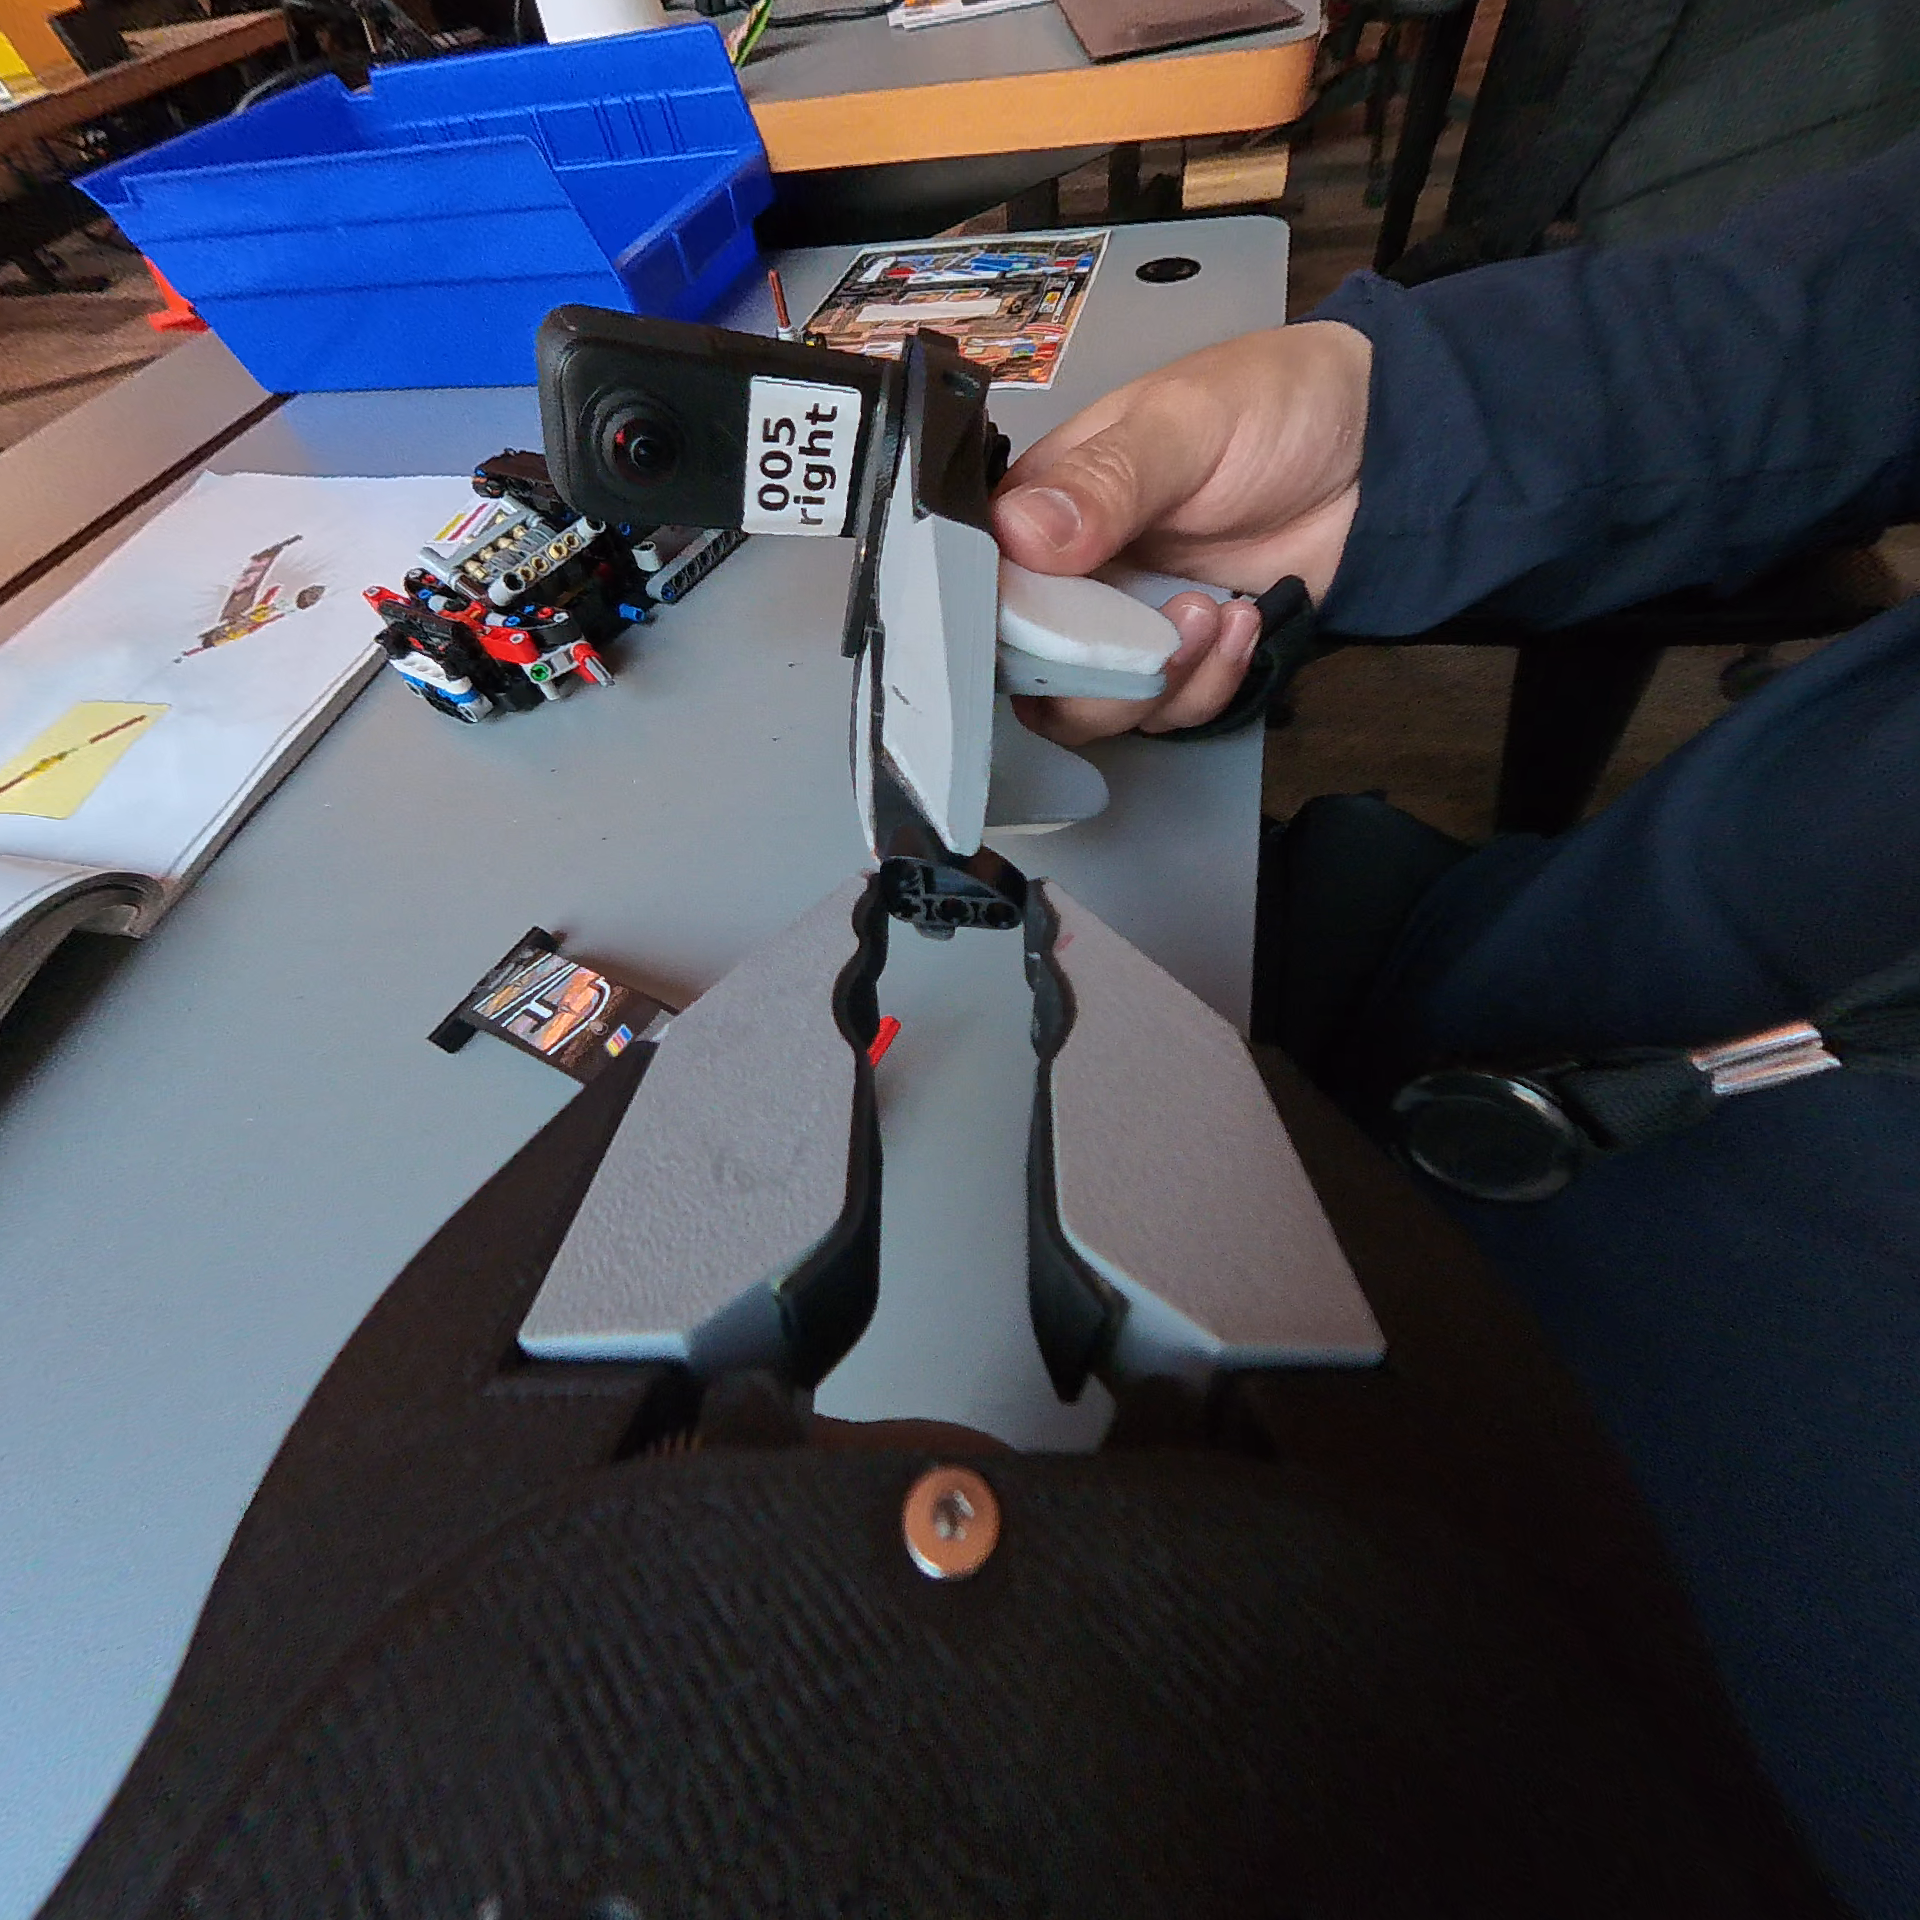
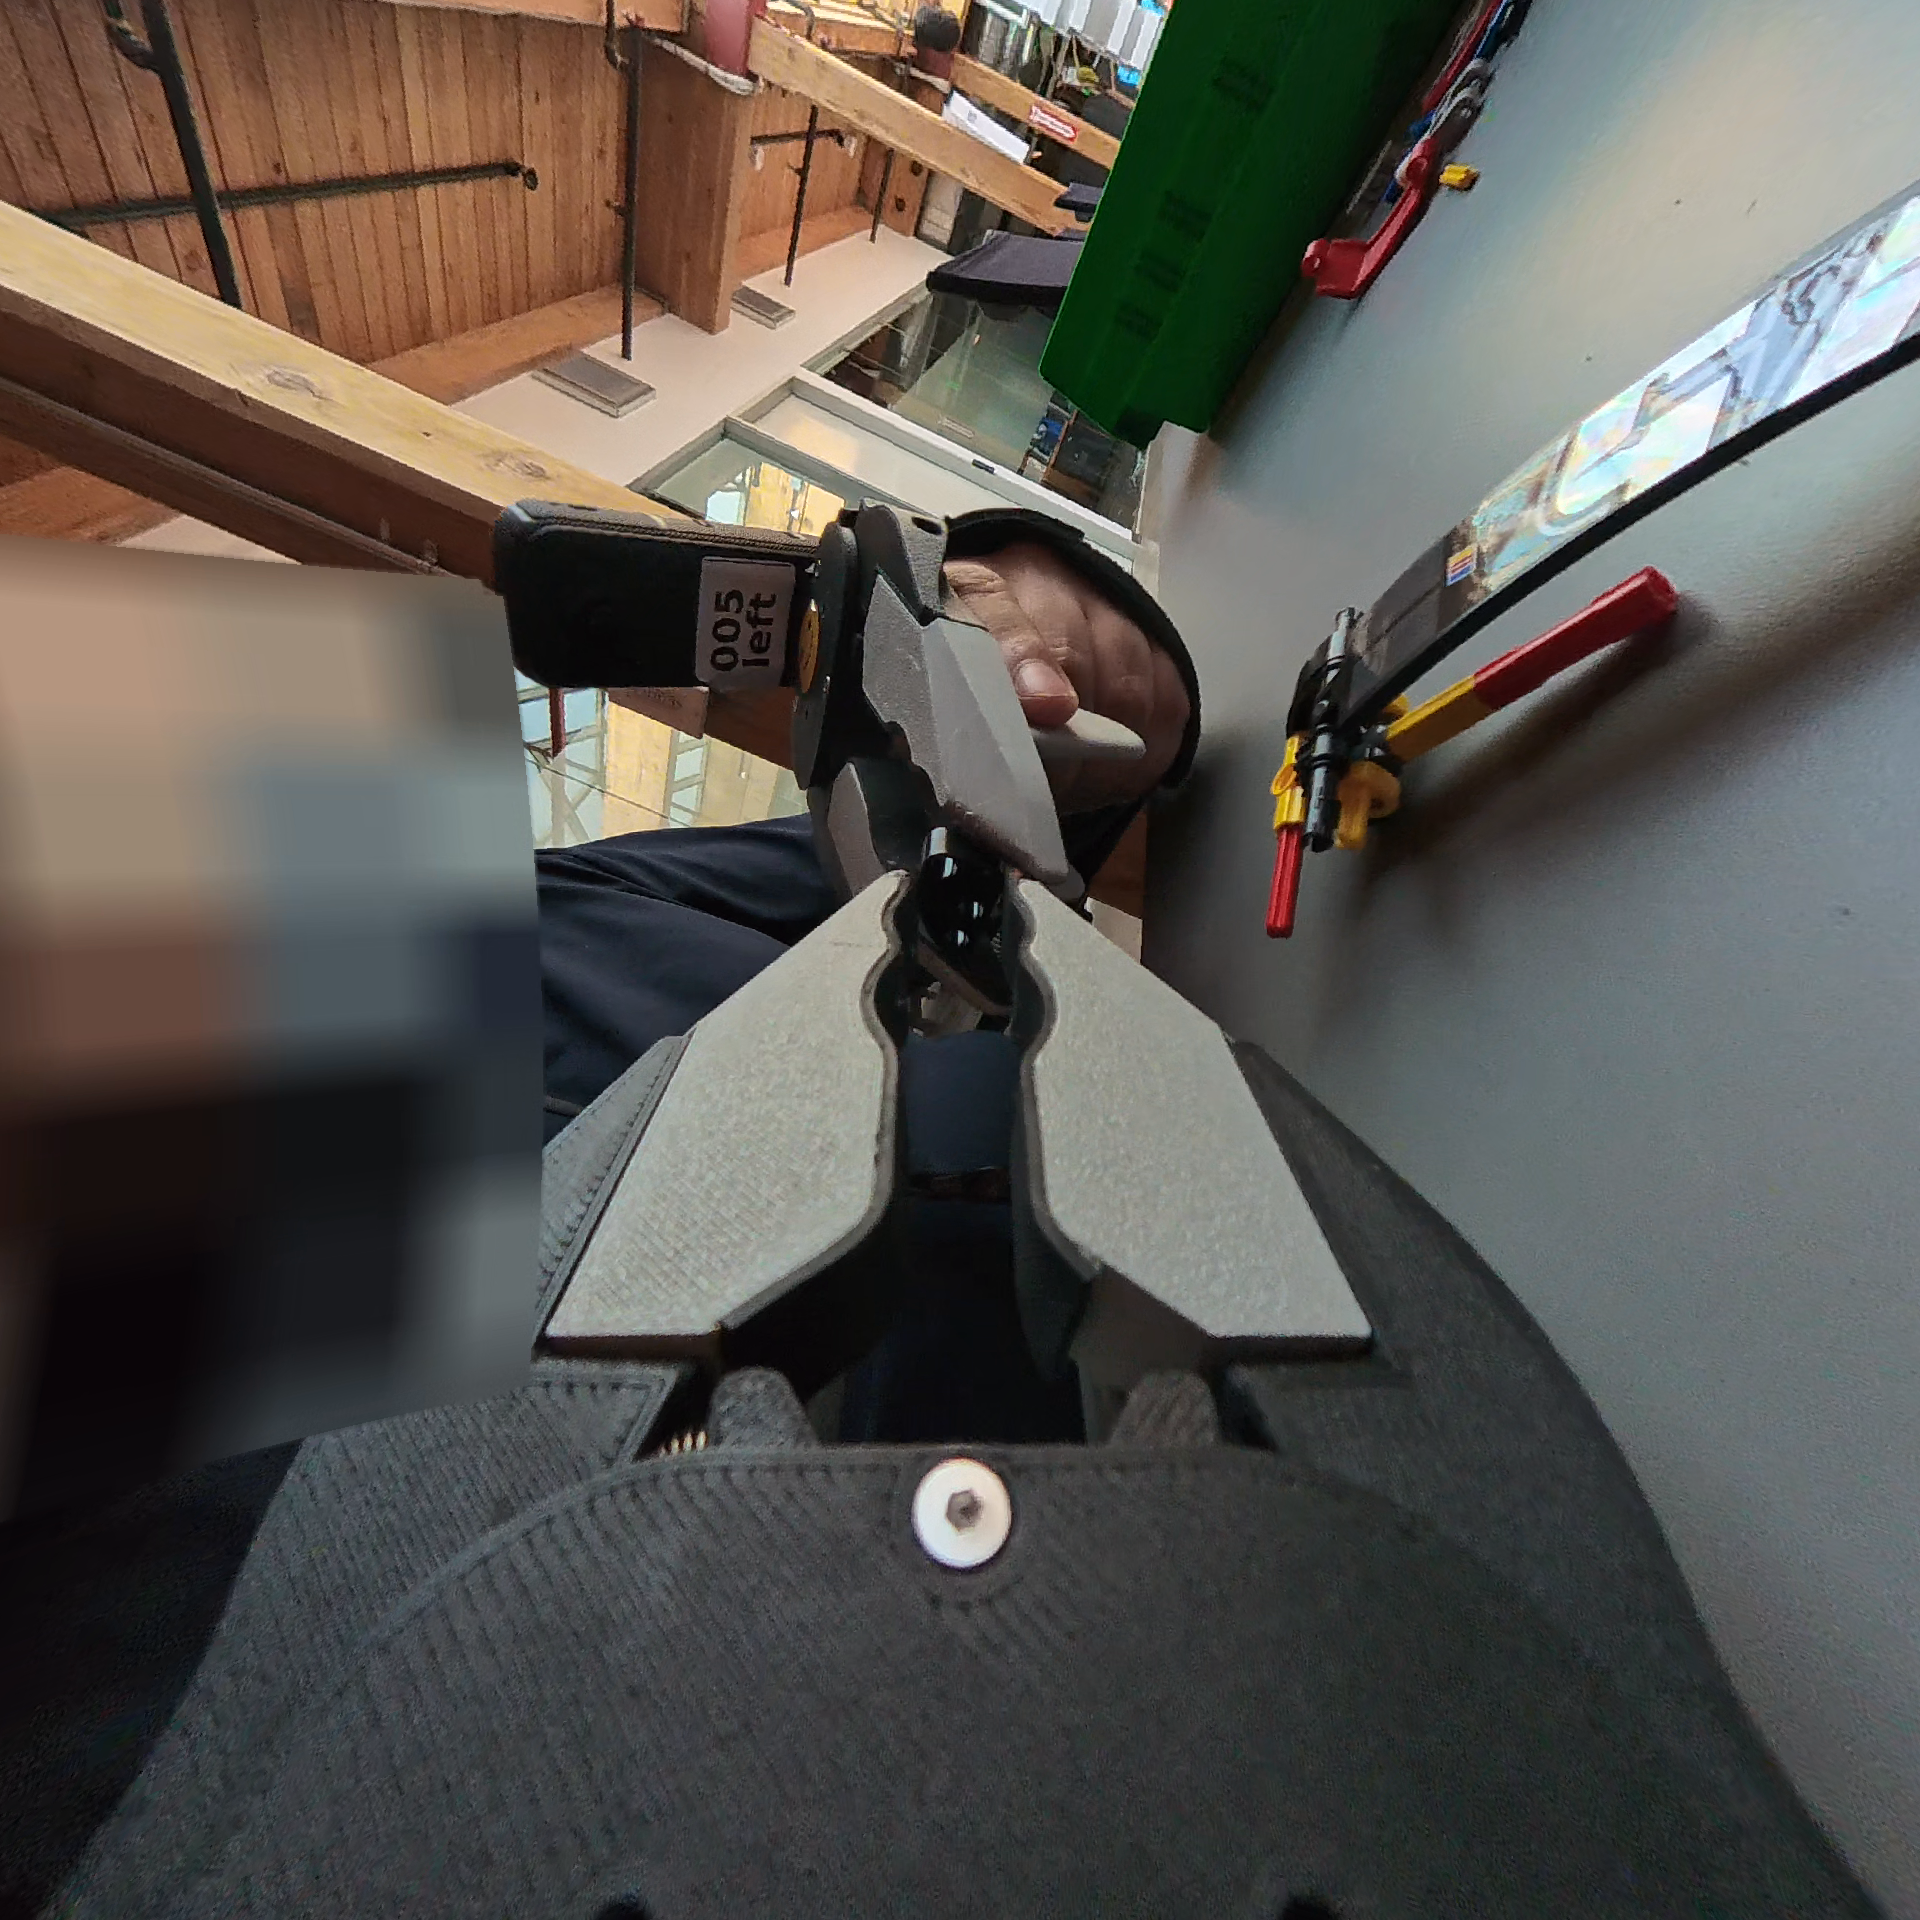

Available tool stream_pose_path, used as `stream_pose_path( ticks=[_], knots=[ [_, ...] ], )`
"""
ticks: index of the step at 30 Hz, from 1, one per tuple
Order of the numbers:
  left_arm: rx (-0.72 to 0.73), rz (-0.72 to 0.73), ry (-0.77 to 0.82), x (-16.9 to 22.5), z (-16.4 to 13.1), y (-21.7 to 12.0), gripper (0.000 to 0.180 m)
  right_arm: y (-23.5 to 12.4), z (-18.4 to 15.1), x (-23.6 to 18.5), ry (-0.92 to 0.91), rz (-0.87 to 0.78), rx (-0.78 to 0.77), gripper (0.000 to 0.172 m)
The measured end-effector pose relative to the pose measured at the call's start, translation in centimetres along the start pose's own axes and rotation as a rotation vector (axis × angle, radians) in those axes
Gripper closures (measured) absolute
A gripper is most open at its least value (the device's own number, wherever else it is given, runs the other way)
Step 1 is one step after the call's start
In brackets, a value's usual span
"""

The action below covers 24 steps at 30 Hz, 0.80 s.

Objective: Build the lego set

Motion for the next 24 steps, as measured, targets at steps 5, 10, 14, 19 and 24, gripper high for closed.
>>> stream_pose_path(
  ticks=[5,10,14,19,24],
  knots=[
    [0.019,0.000,-0.032,0.0,0.1,0.1,0.157,-0.1,0.0,0.1,0.000,-0.015,0.005,0.159],
    [0.046,-0.042,-0.102,-0.1,0.3,0.0,0.157,-0.2,0.0,-0.1,-0.010,-0.006,0.019,0.159],
    [0.129,-0.160,-0.317,-0.4,1.1,-0.6,0.157,-0.6,0.2,-0.9,-0.220,-0.083,-0.009,0.159],
    [0.231,-0.447,-0.729,-0.4,1.7,-1.3,0.156,-1.2,0.3,-2.9,-0.804,-0.396,-0.108,0.145],
    [0.247,-0.536,-0.822,-0.2,1.8,-1.2,0.157,-0.2,-0.2,-4.2,-1.363,-0.753,-0.272,0.146]
  ],
)
Point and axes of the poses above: each gripper's, where its closed fingertips meet, y out along the fingers, z out of its top, x = y × z across the jaws, the point moved 3 cm from there along -y, back along the fingers, and after that the axes turned 2 degrees about z, right-handed, at the moved point
